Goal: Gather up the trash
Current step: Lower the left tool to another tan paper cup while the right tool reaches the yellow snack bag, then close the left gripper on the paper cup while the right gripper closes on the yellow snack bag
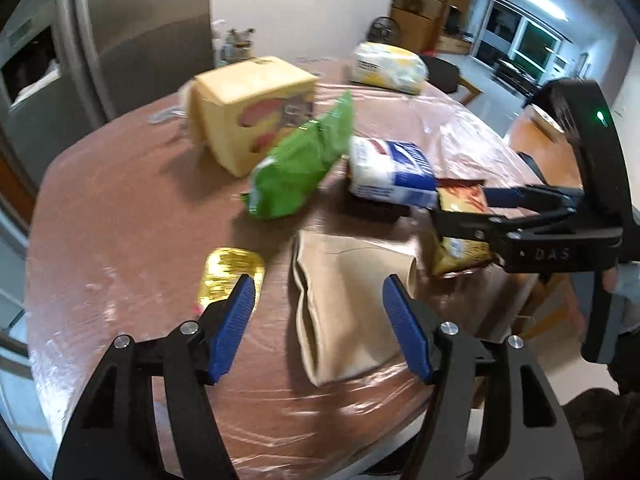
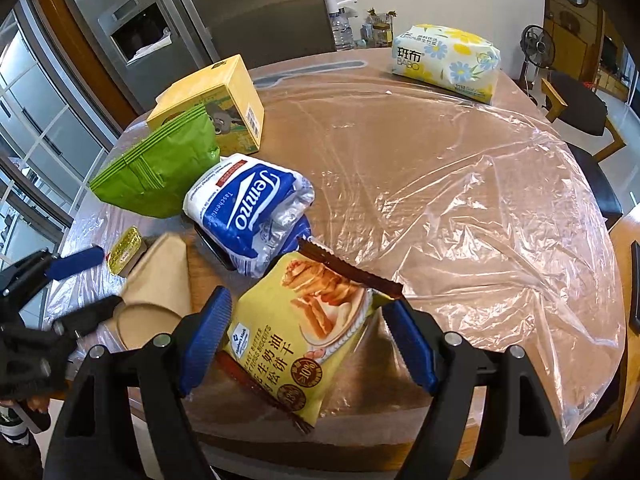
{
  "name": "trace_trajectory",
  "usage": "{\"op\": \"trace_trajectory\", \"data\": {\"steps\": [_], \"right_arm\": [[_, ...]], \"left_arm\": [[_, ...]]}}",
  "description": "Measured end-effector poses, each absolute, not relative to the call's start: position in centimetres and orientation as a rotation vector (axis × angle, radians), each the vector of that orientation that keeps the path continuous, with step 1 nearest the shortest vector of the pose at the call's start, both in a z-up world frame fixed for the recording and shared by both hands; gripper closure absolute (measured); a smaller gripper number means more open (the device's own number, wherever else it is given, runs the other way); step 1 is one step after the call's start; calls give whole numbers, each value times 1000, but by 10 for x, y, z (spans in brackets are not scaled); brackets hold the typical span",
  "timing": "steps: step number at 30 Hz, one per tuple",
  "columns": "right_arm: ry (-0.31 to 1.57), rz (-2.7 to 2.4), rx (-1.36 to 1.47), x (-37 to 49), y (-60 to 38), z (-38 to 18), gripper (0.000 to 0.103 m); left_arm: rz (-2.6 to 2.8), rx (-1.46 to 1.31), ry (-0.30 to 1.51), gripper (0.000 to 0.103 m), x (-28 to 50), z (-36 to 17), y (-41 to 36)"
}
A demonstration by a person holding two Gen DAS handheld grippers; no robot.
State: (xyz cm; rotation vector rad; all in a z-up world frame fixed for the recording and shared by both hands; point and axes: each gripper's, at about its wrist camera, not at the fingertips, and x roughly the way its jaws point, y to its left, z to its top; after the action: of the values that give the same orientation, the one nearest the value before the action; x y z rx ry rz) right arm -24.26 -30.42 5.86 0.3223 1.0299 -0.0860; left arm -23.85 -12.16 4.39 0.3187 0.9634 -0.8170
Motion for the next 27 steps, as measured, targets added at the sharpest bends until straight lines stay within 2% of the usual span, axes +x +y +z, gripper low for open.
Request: {"op": "trace_trajectory", "data": {"steps": [6,9,23,25,26,27], "right_arm": [[1015,-103,331,-249,-311,63,27],[1012,-93,339,-250,-312,63,27],[1063,-75,358,-241,-298,50,24],[1056,-50,355,-240,-297,50,31],[1053,-25,363,-239,-297,50,38],[1053,-15,367,-239,-298,50,40]], "left_arm": [[-843,178,1032,31,-230,48,-111],[-852,113,1049,26,-235,50,-107],[-783,167,1082,25,-243,19,-140],[-780,178,1079,25,-244,18,-141],[-778,186,1075,31,-244,18,-142],[-780,189,1072,32,-244,19,-142]]}}
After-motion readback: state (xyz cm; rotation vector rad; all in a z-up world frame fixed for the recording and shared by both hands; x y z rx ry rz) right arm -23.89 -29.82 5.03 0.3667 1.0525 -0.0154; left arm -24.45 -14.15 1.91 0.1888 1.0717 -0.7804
